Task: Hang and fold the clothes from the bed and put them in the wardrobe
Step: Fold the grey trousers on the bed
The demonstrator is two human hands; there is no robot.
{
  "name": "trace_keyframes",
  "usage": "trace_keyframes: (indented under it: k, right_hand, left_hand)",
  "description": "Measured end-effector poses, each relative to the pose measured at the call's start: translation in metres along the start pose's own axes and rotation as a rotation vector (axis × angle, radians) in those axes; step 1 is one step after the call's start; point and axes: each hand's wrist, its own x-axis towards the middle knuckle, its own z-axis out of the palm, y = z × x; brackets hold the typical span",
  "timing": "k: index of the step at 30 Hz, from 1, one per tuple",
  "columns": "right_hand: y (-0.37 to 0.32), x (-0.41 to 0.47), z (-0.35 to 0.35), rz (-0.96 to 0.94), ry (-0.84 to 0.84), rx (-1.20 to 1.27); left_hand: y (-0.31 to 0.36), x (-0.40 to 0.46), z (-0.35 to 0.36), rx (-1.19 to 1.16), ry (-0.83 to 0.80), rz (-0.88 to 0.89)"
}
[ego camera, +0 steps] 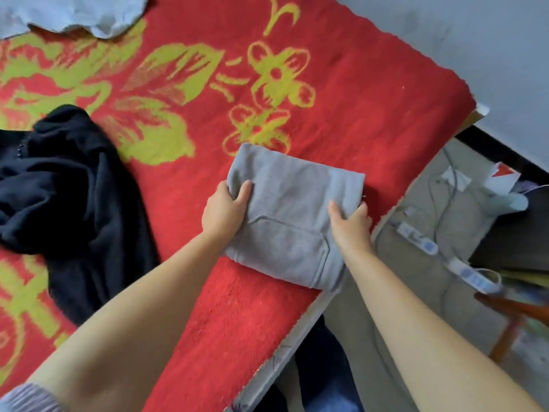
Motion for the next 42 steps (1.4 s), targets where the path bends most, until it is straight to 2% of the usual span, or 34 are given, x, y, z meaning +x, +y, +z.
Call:
trace_keyframes:
  k: [3,5,10,12,14,16,18,20,22,24,26,31,33,36,38,42]
  right_hand:
    - [0.009,0.002,0.008,-0.134,0.156,-0.027]
    - [0.017,0.005,0.013,-0.211,0.205,-0.054]
    - [0.024,0.013,0.022,-0.197,0.170,-0.090]
    - [0.026,0.010,0.009,-0.205,0.117,-0.156]
    - [0.030,-0.001,-0.005,-0.354,0.148,-0.307]
    - [0.033,-0.025,-0.007,-0.636,0.150,-0.532]
    - [0.042,-0.054,0.007,-0.870,0.050,-0.769]
    - [0.050,-0.078,0.025,-0.906,-0.091,-0.981]
    - [0.061,-0.085,0.041,-0.805,-0.169,-1.119]
    - [0.064,-0.080,0.054,-0.725,-0.121,-1.171]
    - [0.062,-0.076,0.064,-0.701,-0.062,-1.193]
    - [0.058,-0.062,0.056,-0.808,0.058,-1.159]
    - [0.045,-0.056,0.042,-0.852,0.029,-1.105]
    - [0.010,-0.049,0.019,-0.784,-0.113,-1.059]
    - [-0.020,-0.053,-0.001,-0.782,-0.129,-1.050]
    - [-0.083,-0.079,-0.038,-0.882,-0.125,-1.055]
  left_hand:
    - [-0.006,-0.001,0.006,0.013,0.109,0.102]
    - [-0.016,0.002,0.010,0.049,0.111,0.125]
    - [-0.025,0.007,0.023,0.149,0.071,-0.018]
    - [-0.026,-0.001,0.013,0.168,0.096,0.012]
    - [-0.038,-0.011,-0.002,0.223,0.189,0.256]
    - [-0.048,-0.027,-0.013,0.365,0.266,0.633]
    - [-0.053,-0.045,-0.011,0.470,0.172,0.960]
    - [-0.058,-0.065,0.001,0.646,-0.023,1.126]
    - [-0.062,-0.075,0.012,0.823,-0.094,1.122]
    - [-0.062,-0.072,0.018,0.878,-0.010,1.076]
    - [-0.063,-0.063,0.024,0.882,0.097,1.117]
    - [-0.050,-0.054,0.024,0.839,0.135,1.137]
    - [-0.035,-0.054,0.017,0.806,0.108,1.131]
    - [0.000,-0.054,-0.008,0.792,-0.002,1.015]
    - [0.022,-0.055,-0.027,0.806,-0.082,0.878]
    - [0.059,-0.070,-0.077,0.832,-0.007,0.788]
